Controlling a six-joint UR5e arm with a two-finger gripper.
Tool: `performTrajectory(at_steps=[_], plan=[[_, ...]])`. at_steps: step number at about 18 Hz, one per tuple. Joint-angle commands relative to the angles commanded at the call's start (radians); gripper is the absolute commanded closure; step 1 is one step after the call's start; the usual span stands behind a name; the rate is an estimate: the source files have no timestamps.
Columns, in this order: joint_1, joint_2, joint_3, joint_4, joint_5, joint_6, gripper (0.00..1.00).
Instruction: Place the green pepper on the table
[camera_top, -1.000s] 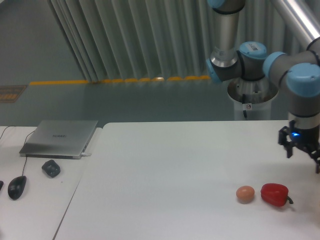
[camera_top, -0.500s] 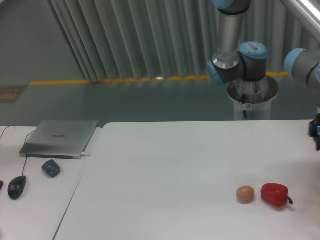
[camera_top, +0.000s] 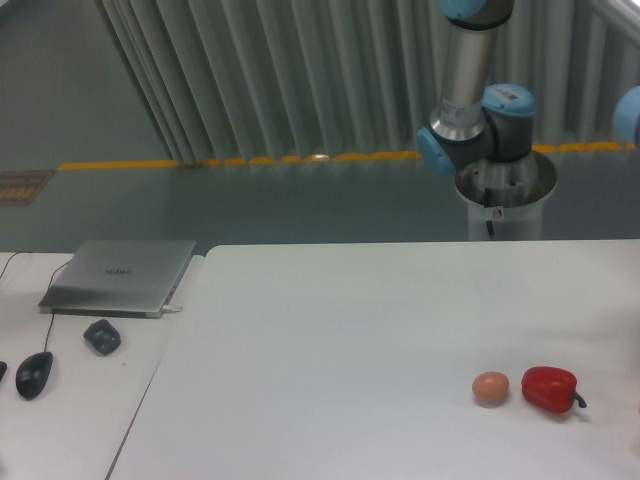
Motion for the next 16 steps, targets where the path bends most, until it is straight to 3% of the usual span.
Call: performTrajectory(at_steps=[6, 9, 16], plan=[[0.106, 0.023, -0.008, 0.009, -0.092, -0.203, 0.0], [0.115, 0.015, -0.006, 0.034, -0.138, -0.403, 0.0], [0.138, -0.049, 0.011, 0.072, -0.239, -0.556, 0.0]])
